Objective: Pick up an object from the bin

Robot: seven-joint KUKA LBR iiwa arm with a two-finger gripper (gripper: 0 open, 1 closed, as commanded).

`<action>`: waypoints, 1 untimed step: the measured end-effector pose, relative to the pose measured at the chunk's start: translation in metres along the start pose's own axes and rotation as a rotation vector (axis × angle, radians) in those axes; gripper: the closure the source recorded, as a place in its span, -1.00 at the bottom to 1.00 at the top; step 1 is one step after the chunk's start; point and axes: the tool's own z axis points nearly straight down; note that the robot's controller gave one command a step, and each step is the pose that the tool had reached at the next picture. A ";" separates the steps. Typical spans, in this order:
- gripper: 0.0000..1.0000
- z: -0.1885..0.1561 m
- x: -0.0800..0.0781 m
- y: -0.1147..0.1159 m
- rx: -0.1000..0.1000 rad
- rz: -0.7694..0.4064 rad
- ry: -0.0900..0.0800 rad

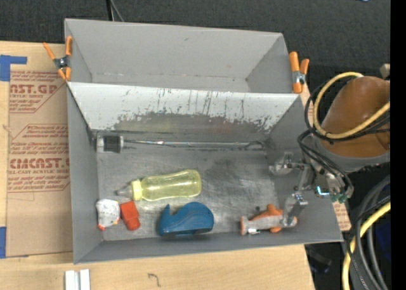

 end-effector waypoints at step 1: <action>-1.00 -0.004 -0.002 0.000 0.001 -0.001 -0.008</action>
Offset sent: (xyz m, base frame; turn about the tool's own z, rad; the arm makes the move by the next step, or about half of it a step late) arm 0.0048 -0.0052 -0.1059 -0.3661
